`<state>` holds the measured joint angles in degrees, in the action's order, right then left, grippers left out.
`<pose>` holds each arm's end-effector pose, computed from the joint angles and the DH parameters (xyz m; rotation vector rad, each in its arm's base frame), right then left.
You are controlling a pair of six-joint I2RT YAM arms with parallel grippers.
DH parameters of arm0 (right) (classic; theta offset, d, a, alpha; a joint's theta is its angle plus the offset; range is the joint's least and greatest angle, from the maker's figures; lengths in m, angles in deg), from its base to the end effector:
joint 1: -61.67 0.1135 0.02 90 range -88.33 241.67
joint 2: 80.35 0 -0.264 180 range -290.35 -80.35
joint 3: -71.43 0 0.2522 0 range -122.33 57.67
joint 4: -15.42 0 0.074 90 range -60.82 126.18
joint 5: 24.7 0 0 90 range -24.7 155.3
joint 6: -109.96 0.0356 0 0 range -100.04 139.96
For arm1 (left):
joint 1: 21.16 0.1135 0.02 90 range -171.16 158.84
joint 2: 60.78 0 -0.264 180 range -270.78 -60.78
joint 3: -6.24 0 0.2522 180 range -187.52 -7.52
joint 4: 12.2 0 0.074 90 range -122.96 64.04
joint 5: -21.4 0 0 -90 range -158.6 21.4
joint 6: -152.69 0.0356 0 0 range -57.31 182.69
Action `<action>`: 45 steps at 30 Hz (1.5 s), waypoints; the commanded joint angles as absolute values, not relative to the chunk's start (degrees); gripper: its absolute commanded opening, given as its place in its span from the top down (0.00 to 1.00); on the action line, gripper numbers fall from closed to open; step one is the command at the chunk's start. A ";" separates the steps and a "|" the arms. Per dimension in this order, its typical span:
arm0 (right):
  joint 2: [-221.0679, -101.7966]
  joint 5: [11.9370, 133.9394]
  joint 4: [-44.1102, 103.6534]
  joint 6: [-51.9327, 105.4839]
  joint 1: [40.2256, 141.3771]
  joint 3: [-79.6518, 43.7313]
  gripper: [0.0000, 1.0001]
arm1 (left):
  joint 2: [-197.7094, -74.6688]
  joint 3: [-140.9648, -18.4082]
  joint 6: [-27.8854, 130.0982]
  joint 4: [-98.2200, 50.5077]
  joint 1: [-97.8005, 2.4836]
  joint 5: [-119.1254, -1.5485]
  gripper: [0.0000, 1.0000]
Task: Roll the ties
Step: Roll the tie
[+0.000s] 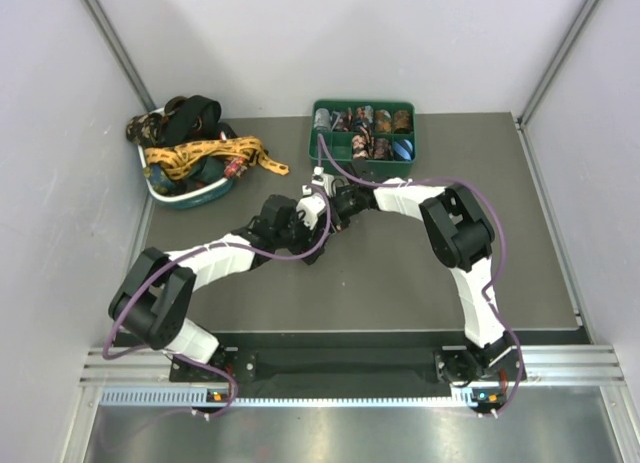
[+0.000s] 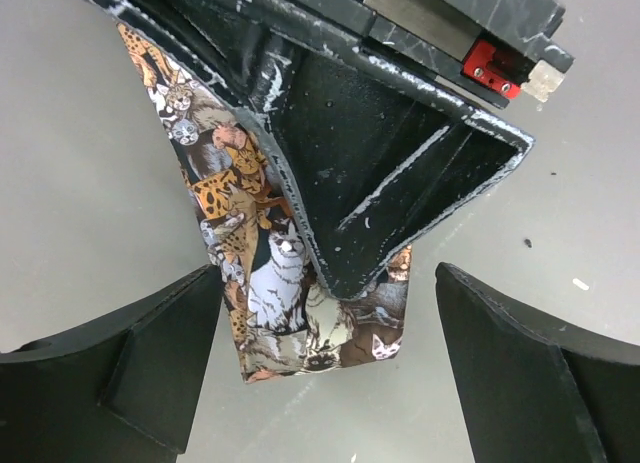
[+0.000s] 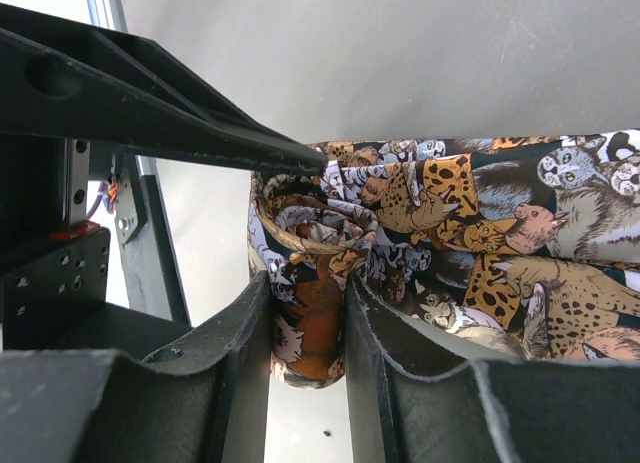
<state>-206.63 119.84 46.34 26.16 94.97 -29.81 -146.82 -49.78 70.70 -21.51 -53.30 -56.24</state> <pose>0.3666 0.2755 0.1411 -0.9759 2.3540 1.4816 0.2536 -0.1683 0.1818 0.8915 2.0993 -0.4666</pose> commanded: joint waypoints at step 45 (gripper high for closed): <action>-201.83 117.42 39.38 27.60 93.58 -22.60 0.92 | -164.49 -52.69 56.80 -12.79 -57.45 -57.71 0.55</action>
